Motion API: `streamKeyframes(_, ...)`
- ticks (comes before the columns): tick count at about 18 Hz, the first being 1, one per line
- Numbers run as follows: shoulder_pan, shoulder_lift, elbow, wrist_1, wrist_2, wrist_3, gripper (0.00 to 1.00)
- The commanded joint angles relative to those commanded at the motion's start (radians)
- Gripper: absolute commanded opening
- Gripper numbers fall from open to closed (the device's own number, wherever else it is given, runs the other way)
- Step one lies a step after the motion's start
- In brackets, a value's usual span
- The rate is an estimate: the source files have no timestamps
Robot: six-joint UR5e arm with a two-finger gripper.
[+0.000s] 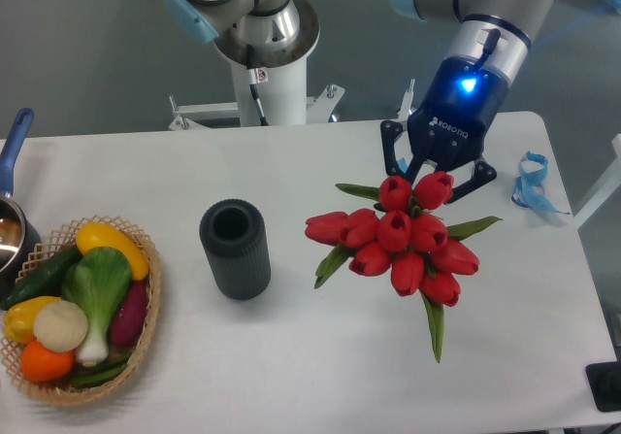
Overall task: Insert the flowers into the vase
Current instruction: 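Carry the red tulip bunch with the gripper toward the black vase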
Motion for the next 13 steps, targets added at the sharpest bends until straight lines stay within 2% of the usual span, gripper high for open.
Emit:
streamKeyframes(11, -0.02, -0.003, -0.008, 0.0, 0.0, 0.026, 0.22)
streamKeyframes(13, -0.047, -0.009, -0.006, 0.002, -0.002, 0.055, 0.22)
